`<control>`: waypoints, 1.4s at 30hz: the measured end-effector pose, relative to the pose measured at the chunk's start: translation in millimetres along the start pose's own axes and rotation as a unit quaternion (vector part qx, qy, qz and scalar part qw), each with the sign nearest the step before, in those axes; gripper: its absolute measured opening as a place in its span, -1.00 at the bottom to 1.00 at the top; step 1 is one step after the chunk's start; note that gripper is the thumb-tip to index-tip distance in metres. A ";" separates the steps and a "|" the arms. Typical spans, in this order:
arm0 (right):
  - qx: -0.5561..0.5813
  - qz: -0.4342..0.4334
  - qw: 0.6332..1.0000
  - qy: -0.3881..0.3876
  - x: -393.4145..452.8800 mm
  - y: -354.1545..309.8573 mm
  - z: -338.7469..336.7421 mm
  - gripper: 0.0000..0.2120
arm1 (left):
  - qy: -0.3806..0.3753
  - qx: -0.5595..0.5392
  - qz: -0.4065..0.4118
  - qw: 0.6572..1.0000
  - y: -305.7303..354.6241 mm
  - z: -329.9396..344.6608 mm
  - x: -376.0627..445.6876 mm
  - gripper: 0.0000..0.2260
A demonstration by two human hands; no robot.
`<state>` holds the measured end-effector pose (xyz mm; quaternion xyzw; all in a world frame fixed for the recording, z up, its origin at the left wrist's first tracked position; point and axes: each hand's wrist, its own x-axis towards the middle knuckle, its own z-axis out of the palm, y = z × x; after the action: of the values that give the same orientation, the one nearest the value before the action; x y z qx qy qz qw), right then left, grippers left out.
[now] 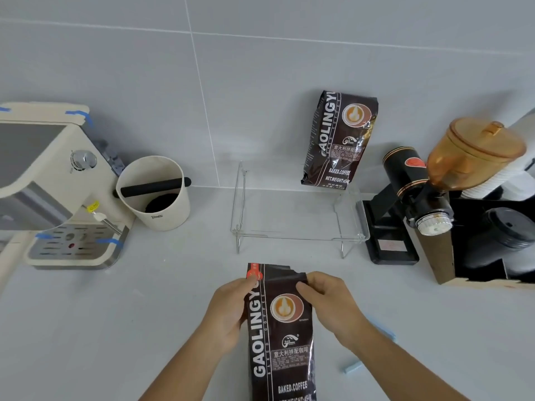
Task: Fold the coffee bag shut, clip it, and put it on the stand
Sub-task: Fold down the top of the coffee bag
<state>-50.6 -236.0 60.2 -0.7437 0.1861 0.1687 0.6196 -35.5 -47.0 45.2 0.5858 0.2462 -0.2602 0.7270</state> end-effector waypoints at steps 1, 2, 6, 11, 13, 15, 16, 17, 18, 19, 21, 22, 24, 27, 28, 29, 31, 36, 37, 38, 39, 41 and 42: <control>0.003 -0.009 1.000 -0.001 -5.5 -2.2 -1.4 -0.87 | 0.001 -0.005 0.011 1.000 1.6 1.5 -5.9 -0.69; 0.003 -0.018 1.000 0.000 -11.3 -4.6 -2.8 -0.87 | -0.001 -0.007 0.023 1.000 3.1 3.0 -12.5 -0.69; 0.005 -0.054 0.999 0.005 -30.2 -13.0 -9.5 -0.86 | -0.015 -0.014 0.063 0.998 8.6 8.7 -36.0 -0.73; 0.016 -0.083 0.996 0.011 -50.2 -17.8 -20.3 -0.83 | -0.030 -0.015 0.104 0.994 12.0 15.1 -58.7 -0.74; 0.027 -0.091 0.995 0.012 -55.6 -18.4 -23.2 -0.81 | -0.039 -0.011 0.117 0.992 13.7 18.3 -66.4 -0.76; 0.026 -0.104 0.994 0.016 -60.7 -19.2 -26.5 -0.80 | -0.049 -0.001 0.126 0.991 17.0 20.6 -74.4 -0.75; 0.017 -0.110 0.994 0.019 -62.2 -19.2 -28.1 -0.81 | -0.052 0.008 0.134 0.990 18.6 20.2 -76.6 -0.72; 0.004 -0.116 0.993 0.023 -63.7 -19.2 -29.7 -0.81 | -0.055 0.019 0.142 0.988 20.4 19.3 -77.8 -0.68; -0.012 -0.123 0.992 0.029 -64.8 -18.6 -31.2 -0.80 | -0.057 0.031 0.151 0.986 22.2 17.7 -77.7 -0.65; -0.024 -0.127 0.991 0.036 -65.6 -17.3 -32.7 -0.79 | -0.059 0.049 0.162 0.984 24.7 16.4 -76.6 -0.65; -0.039 -0.126 0.990 0.049 -66.1 -15.3 -35.2 -0.81 | -0.060 0.086 0.175 0.979 29.6 14.3 -72.4 -0.67; -0.044 -0.125 0.990 0.054 -66.0 -14.6 -36.6 -0.83 | -0.060 0.095 0.178 0.978 31.4 13.4 -70.0 -0.62; -0.050 -0.124 0.990 0.055 -66.1 -15.2 -37.4 -0.85 | -0.053 0.102 0.186 0.976 34.8 12.3 -67.1 -0.57; -0.054 -0.135 0.988 0.048 -66.8 -20.0 -36.9 -0.85 | -0.039 0.102 0.195 0.975 37.5 13.8 -66.0 -0.57; -0.045 -0.143 0.987 0.051 -66.4 -22.8 -36.0 -0.84 | -0.036 0.101 0.196 0.975 37.7 14.1 -65.7 -0.57; -0.027 -0.150 0.987 0.055 -65.6 -26.5 -34.7 -0.83 | -0.038 0.100 0.197 0.975 37.8 14.8 -66.3 -0.58; 0.014 -0.157 0.985 0.064 -61.8 -34.8 -32.1 -0.80 | -0.038 0.100 0.195 0.975 37.3 16.1 -66.0 -0.65; 0.036 -0.170 0.984 0.040 -54.5 -53.6 -28.3 -0.74 | -0.006 0.109 0.204 0.973 38.3 18.8 -64.0 -0.84; 0.028 -0.175 0.983 0.042 -54.3 -55.1 -28.5 -0.74 | -0.003 0.115 0.209 0.971 39.2 18.9 -64.5 -0.84; 0.020 -0.181 0.982 0.049 -53.3 -55.2 -29.5 -0.73 | 0.001 0.120 0.215 0.969 39.7 18.0 -64.3 -0.84; 0.012 -0.185 0.981 0.058 -52.8 -56.2 -30.8 -0.73 | 0.008 0.119 0.220 0.968 40.2 16.8 -63.9 -0.84; 0.014 -0.182 0.981 0.070 -51.0 -56.2 -36.2 -0.75 | 0.029 0.100 0.222 0.969 43.8 12.2 -64.1 -0.83; 0.021 -0.178 0.981 0.068 -49.7 -56.4 -39.3 -0.77 | 0.040 0.094 0.226 0.969 47.8 8.5 -64.3 -0.83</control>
<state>-65.9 -262.1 139.5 -0.7617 0.0961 0.0007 0.6408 -50.9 -41.0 124.0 0.7019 0.1105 -0.0872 0.6982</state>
